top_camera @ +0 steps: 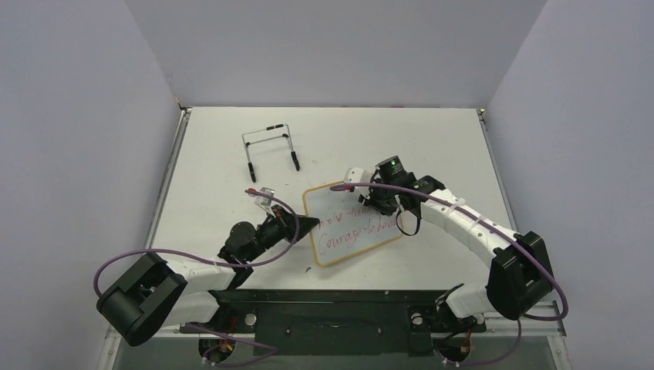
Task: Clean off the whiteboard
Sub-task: Erase the whiteboard at the whiteboard stand.
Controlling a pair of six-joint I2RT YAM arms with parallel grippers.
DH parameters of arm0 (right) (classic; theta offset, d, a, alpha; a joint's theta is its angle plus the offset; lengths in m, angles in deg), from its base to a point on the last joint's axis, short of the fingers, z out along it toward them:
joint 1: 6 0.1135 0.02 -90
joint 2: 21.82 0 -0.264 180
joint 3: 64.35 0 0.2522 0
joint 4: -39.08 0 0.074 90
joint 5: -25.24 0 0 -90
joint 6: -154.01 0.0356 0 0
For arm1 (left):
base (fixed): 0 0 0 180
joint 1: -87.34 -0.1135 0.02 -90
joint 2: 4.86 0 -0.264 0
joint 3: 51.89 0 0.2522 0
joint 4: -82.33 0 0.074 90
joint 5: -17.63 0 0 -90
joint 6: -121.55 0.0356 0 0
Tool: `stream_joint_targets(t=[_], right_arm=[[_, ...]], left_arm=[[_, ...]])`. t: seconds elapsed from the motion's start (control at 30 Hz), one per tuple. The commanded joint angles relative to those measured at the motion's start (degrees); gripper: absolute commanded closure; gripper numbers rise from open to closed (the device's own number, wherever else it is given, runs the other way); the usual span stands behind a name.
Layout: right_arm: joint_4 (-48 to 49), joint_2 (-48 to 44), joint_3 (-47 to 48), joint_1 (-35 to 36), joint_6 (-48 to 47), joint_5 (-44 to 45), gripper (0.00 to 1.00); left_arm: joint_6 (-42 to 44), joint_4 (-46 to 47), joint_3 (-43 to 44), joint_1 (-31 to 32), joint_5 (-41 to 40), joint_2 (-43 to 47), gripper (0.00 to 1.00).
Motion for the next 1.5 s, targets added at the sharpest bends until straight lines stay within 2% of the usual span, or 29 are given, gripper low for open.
stream_joint_targets(t=[0.0,0.2,0.33,0.5,0.7,0.77,0.93,1.0,1.17,1.3,1.47], right_arm=[[5.4,-1.3,-1.5,-3.8,3.7,4.5,1.0],[-0.3,0.6,0.0,0.3,0.8,-4.1,1.0],[0.4,0.1,2.3,1.4,2.8,-7.1,1.0],[8.0,0.0,2.7,-1.1,12.1,3.1,1.0],[7.9,2.5,1.1,-2.5,10.9,7.8,1.0],[5.6,2.5,1.8,-2.5,9.7,7.2,1.0],[-1.3,1.7,1.8,-0.3,1.3,-3.6,1.0],[-1.8,2.1,2.5,1.3,1.6,-4.2,1.0],[1.9,2.2,5.3,2.4,6.5,-3.5,1.0],[6.7,2.1,6.8,-0.6,13.7,1.8,1.0],[6.0,4.2,3.4,-2.9,11.3,7.8,1.0]], left_arm=[[1.9,6.9,1.5,0.4,3.6,1.3,1.0],[1.5,7.6,1.3,0.4,3.6,0.9,1.0],[1.5,7.7,1.1,0.4,3.4,0.9,1.0],[1.3,8.2,1.7,0.5,3.8,-0.7,1.0],[0.9,9.2,2.0,0.5,4.1,-1.6,1.0],[0.9,9.2,1.8,0.5,4.1,-1.4,1.0],[1.1,8.4,1.8,0.5,4.0,-0.6,1.0],[1.2,8.0,1.9,0.5,4.0,-0.5,1.0],[1.2,8.0,2.0,0.5,4.2,-0.8,1.0],[1.1,8.6,2.2,0.5,4.2,-1.4,1.0],[1.0,9.0,2.3,0.5,4.6,-1.7,1.0]])
